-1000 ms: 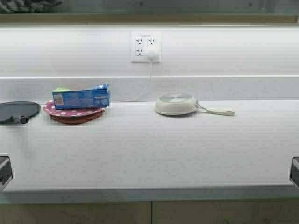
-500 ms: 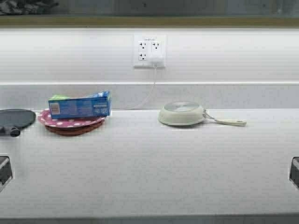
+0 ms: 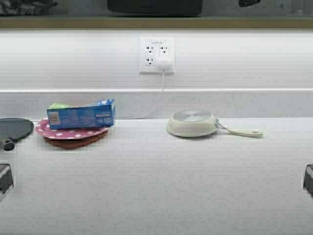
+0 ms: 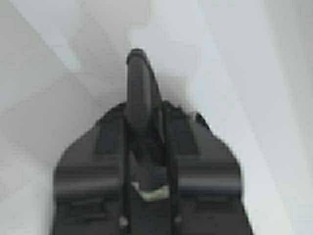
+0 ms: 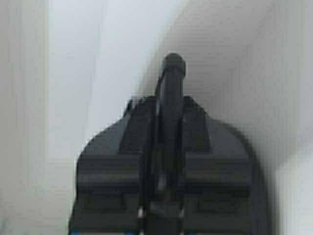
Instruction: Open the cabinet, put the pot inside, then close it
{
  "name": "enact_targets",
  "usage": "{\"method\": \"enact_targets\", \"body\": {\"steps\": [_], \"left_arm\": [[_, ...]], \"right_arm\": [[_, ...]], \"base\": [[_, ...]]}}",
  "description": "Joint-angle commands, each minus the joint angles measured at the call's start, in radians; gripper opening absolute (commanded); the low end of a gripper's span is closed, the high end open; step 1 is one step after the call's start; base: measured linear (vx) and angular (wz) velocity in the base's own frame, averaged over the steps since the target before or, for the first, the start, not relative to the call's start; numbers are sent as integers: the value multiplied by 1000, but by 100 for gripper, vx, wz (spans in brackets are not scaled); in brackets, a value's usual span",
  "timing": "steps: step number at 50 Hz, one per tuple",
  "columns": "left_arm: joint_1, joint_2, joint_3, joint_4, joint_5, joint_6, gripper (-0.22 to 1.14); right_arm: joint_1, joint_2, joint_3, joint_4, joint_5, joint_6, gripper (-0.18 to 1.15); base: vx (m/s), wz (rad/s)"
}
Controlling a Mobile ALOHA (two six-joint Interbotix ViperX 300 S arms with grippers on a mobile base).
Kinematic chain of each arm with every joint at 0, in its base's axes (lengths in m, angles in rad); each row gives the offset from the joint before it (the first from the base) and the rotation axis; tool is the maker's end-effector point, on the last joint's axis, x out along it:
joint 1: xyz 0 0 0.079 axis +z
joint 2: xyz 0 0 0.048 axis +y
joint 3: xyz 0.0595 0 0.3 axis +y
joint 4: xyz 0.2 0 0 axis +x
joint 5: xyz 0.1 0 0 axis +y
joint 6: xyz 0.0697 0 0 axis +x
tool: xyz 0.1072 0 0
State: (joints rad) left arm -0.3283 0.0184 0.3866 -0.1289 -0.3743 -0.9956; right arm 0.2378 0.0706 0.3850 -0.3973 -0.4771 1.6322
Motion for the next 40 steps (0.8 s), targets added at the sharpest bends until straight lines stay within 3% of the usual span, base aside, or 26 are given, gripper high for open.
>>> {"method": "enact_targets", "body": {"steps": [1, 7, 11, 19, 22, 24, 30, 40], "left_arm": [[-51, 5, -14, -6, -17, 81, 3], [-51, 18, 2, -23, -29, 72, 4], [-51, 17, 34, -40, -101, 69, 18], [-49, 14, 81, -66, -239, 52, 79], [-48, 12, 91, -91, -265, 40, 102], [-41, 11, 97, -101, -284, 32, 108], [-26, 3, 117, -112, -336, 11, 101], [-5, -20, 144, -115, -354, 0, 101]], "right_arm": [[64, -3, -28, -29, -43, -43, 7], [60, 3, -15, -23, -48, -44, 10], [60, 3, -8, -20, -69, -46, 26], [41, -5, 11, -2, -153, -37, 91], [37, -17, 28, 35, -153, -44, 107], [31, -21, 35, 51, -153, -51, 107], [14, -35, 49, 58, -164, -78, 104], [3, -54, 74, 71, -163, -115, 104]], "base": [[4, 0], [4, 0], [3, 0], [1, -1], [0, 0], [0, 0], [0, 0], [0, 0]]}}
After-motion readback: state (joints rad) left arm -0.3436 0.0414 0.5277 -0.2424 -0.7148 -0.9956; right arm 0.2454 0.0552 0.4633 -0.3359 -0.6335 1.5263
